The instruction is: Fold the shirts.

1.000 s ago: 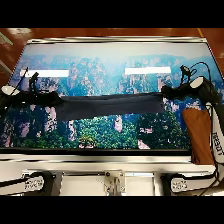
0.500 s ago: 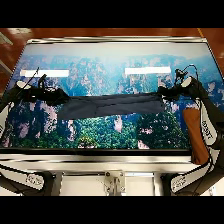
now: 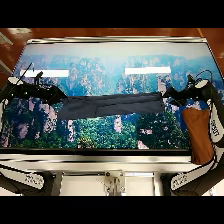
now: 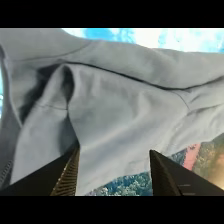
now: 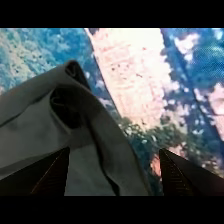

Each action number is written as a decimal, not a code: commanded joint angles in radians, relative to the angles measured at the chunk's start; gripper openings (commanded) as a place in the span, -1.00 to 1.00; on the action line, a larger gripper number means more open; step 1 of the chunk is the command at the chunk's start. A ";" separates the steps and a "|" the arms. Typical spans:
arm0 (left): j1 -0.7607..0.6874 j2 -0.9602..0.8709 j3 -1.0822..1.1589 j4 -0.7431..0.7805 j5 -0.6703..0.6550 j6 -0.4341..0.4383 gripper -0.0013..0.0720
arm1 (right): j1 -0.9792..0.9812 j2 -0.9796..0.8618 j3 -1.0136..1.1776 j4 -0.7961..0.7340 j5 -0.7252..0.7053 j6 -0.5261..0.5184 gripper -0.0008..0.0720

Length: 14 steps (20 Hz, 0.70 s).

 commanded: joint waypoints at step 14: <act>-0.228 0.034 -0.002 -0.050 0.102 0.003 -0.84 | 0.060 0.109 0.028 0.296 0.090 -0.188 -0.81</act>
